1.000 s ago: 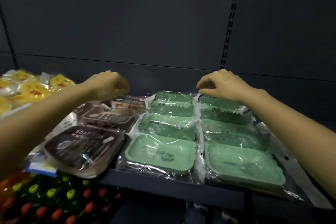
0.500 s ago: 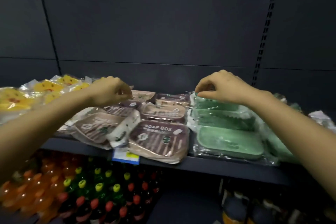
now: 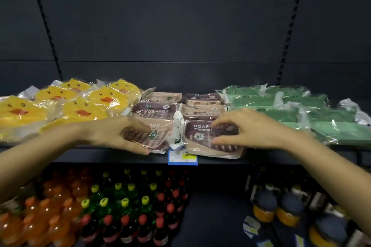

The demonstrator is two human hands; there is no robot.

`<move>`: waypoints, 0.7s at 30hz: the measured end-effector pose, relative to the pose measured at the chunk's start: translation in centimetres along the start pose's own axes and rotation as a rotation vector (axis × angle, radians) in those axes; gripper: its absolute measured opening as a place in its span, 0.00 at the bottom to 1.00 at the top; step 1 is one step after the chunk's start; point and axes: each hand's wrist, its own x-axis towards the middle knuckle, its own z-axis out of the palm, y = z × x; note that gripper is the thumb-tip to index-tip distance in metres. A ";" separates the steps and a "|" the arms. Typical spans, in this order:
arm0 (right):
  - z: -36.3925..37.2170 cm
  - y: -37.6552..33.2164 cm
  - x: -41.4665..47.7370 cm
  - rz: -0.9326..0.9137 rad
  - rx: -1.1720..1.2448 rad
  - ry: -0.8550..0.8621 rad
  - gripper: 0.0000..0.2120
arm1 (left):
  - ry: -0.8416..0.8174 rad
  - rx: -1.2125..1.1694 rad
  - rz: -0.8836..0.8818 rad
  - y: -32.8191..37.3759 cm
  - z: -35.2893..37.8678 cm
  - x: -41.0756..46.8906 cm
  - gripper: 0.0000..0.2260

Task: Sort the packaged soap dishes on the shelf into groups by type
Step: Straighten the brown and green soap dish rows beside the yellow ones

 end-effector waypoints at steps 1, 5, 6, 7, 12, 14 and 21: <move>0.3 -0.3 -0.3 0.000 -0.031 -0.028 0.28 | 0.018 0.028 0.022 -0.1 0.2 0.0 0.38; 1.7 -0.4 -0.4 -0.010 -0.044 -0.066 0.27 | 0.127 0.203 0.113 -0.4 0.9 0.2 0.42; 2.0 -0.3 -0.2 -0.009 -0.034 -0.058 0.26 | 0.154 0.249 0.119 -0.4 1.2 0.3 0.44; 2.2 -0.2 0.0 -0.008 -0.035 -0.052 0.25 | 0.191 0.293 0.121 -0.2 1.5 0.4 0.46; 2.3 0.0 1.0 -0.017 -0.063 -0.064 0.23 | 0.338 0.435 0.154 1.2 2.8 0.6 0.45; 2.5 -0.1 1.3 -0.013 -0.074 -0.068 0.23 | 0.349 0.429 0.145 1.2 2.9 0.9 0.42; 1.8 0.0 1.9 -0.009 -0.074 -0.144 0.25 | 0.242 0.286 0.104 0.4 1.4 1.1 0.50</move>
